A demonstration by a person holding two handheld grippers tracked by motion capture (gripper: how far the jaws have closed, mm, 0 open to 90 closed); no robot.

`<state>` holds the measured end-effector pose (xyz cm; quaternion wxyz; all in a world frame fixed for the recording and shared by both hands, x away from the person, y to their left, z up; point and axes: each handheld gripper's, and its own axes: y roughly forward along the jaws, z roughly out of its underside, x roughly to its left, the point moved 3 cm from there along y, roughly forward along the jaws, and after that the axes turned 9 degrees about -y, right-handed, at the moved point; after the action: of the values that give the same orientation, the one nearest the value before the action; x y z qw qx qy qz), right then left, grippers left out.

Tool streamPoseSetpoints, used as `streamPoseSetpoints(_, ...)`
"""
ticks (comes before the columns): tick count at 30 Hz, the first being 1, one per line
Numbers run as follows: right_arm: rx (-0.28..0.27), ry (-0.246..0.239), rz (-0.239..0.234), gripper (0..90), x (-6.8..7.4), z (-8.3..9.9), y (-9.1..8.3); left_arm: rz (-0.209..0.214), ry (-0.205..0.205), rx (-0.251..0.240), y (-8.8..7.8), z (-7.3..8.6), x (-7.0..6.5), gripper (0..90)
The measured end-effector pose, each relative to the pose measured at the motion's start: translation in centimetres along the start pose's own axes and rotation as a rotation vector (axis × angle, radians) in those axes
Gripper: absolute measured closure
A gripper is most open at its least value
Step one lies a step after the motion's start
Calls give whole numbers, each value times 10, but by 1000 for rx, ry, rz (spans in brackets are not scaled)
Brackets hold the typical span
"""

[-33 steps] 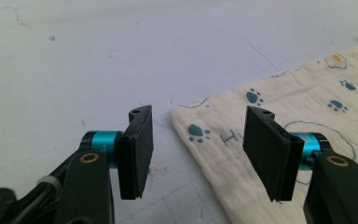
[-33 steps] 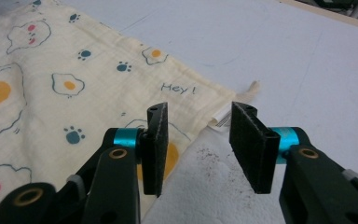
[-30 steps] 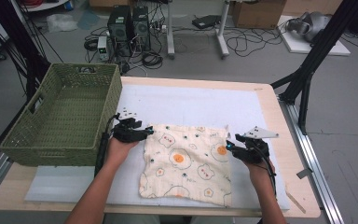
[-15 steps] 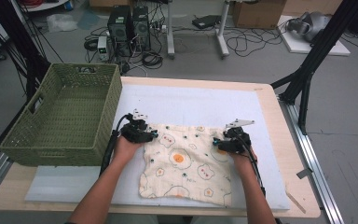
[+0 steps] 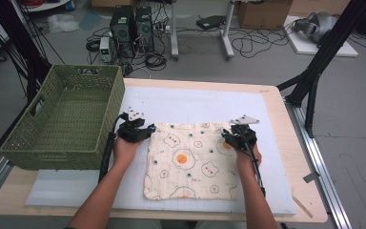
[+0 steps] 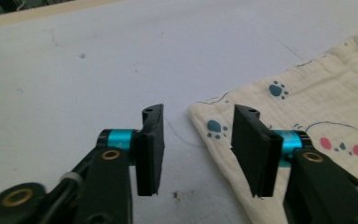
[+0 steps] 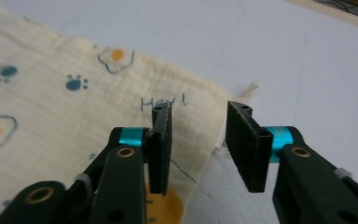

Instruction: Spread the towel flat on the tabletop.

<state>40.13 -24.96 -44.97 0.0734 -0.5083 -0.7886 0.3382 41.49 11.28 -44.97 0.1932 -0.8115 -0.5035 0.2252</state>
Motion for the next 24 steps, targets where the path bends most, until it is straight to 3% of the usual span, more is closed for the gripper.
streamPoseSetpoints(4, -39, 46, -26, 584, -10, 5, -18, 34, 21, 60, 2, 5, -4, 516)
streamPoseSetpoints(7, -67, 35, -46, 559, -11, 11, -30, 49, 23, 99, 8, 9, -9, 498)
streamPoseSetpoints(9, -80, 28, -68, 540, -8, 17, -37, 48, 61, 123, 12, 12, -13, 502)
streamPoseSetpoints(11, -86, 17, -83, 537, -4, 25, -45, 60, 116, 120, 13, 15, -17, 588)
streamPoseSetpoints(12, -87, 18, -90, 536, -1, 30, -49, 71, 138, 119, 12, 16, -19, 737)
streamPoseSetpoints(13, -88, 10, -104, 533, 2, 35, -51, 44, 174, 116, 12, 16, -20, 850)
streamPoseSetpoints(14, -78, 5, -115, 524, 6, 40, -54, 12, 185, 111, 12, 15, -20, 862)
streamPoseSetpoints(16, -68, 0, -131, 518, 12, 47, -57, -18, 137, 105, 12, 14, -14, 866)
streamPoseSetpoints(18, -51, -7, -162, 518, 17, 48, -57, -2, 85, 93, 11, 14, -9, 855)
streamPoseSetpoints(20, -38, -10, -196, 518, 24, 49, -56, 3, 71, 80, 9, 14, -8, 674)
streamPoseSetpoints(22, -6, -1, -269, 527, 31, 52, -50, 21, 43, 53, 2, 14, -8, 602)
streamPoseSetpoints(23, 5, -7, -280, 556, 34, 53, -49, 26, 27, 35, -2, 15, -7, 570)
streamPoseSetpoints(24, 1, -41, -258, 640, 35, 53, -50, 35, 20, 28, -6, 16, -6, 532)
